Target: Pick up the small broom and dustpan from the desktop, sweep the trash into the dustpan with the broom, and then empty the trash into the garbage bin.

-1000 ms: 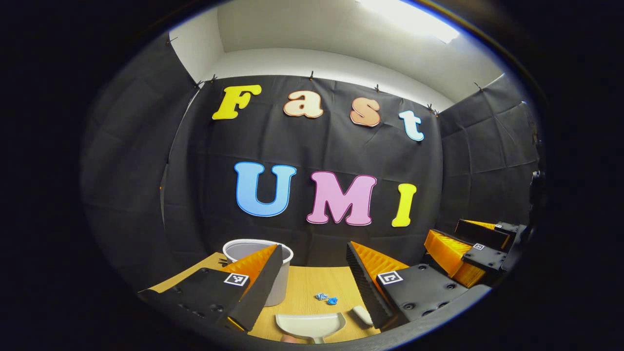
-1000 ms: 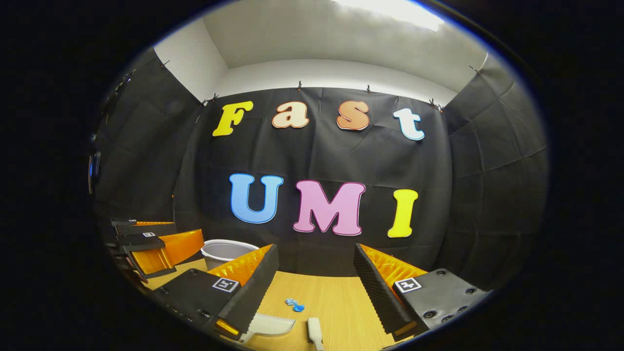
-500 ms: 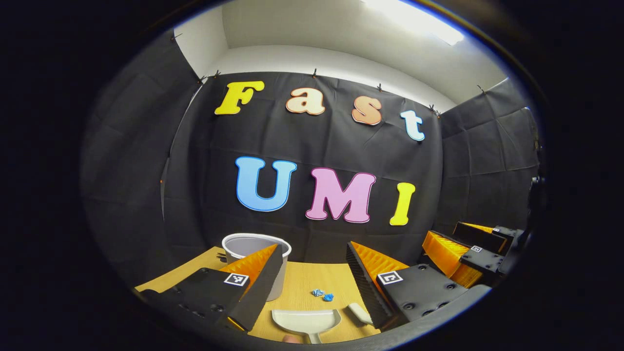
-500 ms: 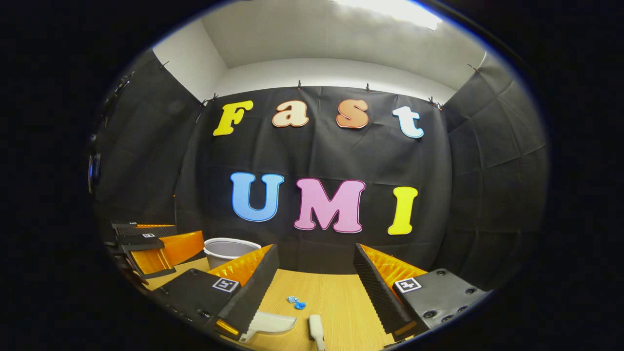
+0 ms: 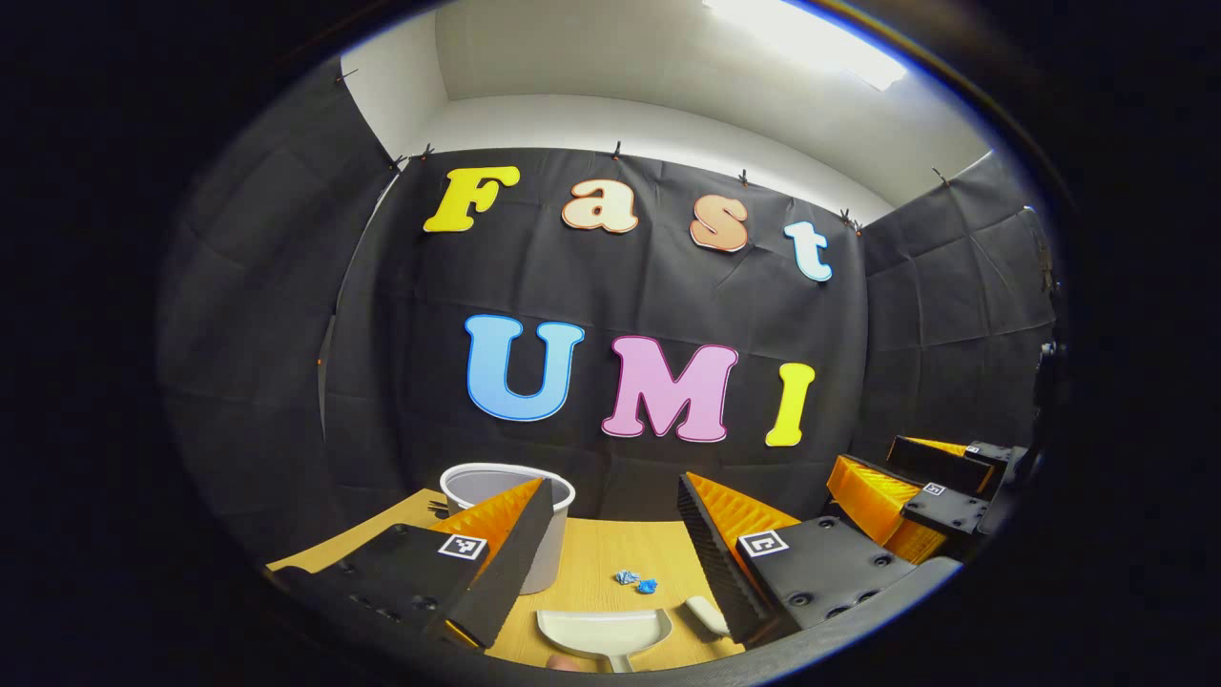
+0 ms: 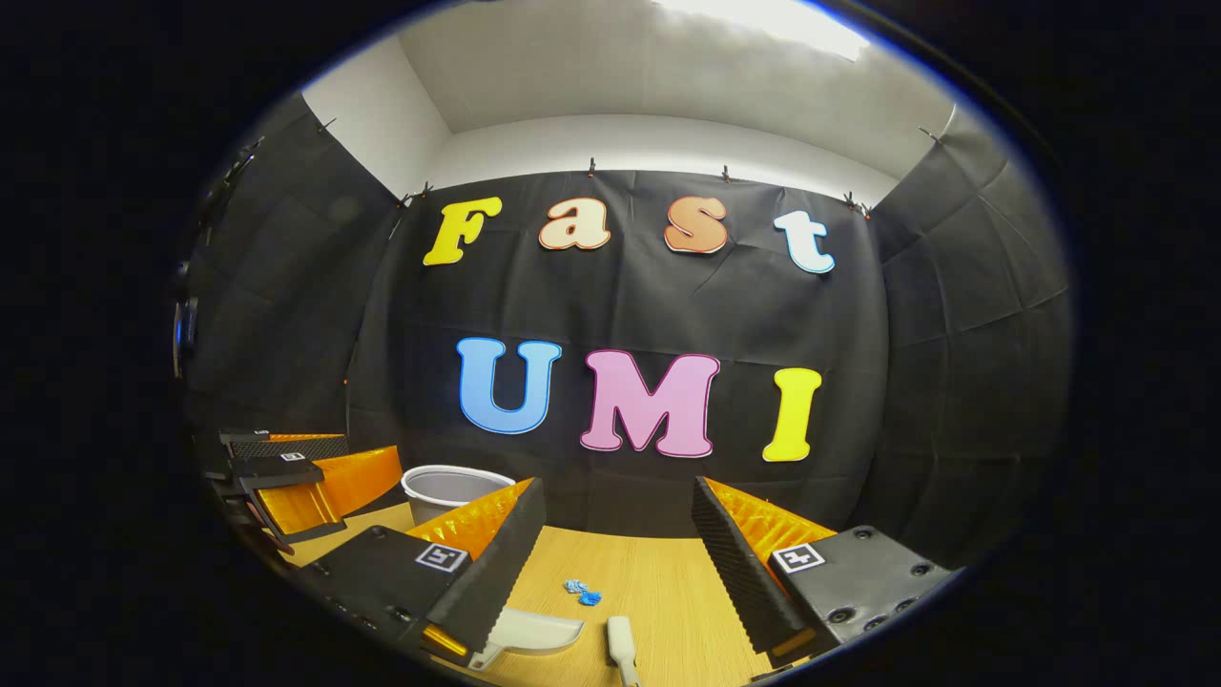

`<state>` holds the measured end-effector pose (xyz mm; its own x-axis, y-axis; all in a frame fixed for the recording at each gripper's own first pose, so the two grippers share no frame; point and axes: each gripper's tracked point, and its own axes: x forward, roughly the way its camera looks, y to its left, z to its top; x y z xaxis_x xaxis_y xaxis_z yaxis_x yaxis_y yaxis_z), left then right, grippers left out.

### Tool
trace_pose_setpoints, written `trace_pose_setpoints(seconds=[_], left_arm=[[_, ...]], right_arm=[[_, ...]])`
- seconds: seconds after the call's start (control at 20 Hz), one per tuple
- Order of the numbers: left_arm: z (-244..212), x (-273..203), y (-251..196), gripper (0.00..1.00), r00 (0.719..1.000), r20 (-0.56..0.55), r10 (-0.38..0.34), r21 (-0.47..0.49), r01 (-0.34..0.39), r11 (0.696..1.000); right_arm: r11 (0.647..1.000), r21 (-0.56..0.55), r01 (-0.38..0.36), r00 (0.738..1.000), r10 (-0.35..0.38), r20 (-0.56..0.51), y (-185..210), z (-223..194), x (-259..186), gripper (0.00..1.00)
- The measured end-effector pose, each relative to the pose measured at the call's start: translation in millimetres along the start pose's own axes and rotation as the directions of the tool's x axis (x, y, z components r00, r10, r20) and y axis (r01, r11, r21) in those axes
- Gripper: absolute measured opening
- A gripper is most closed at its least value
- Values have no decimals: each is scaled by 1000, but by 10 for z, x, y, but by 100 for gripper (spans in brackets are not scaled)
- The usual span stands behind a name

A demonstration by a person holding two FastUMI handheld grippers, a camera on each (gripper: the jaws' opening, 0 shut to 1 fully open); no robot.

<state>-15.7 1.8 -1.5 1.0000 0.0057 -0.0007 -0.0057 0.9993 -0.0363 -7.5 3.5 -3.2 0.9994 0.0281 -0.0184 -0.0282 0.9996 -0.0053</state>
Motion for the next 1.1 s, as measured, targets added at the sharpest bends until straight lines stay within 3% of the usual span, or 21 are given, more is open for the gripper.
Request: trace_pose_setpoints(seconds=[0.55, 1.1], left_arm=[[-96, -12, 107, 79, 999, -24, 28, 14, -27, 1000], [-537, 321, -70, 78, 985, -175, -3, 26, 8, 1000]], right_arm=[[998, -5, -58, 997, 58, -41, 108, -54, 51, 99], [1000, -12, -21, 998, 20, -56, -87, -58, 176, 99]])
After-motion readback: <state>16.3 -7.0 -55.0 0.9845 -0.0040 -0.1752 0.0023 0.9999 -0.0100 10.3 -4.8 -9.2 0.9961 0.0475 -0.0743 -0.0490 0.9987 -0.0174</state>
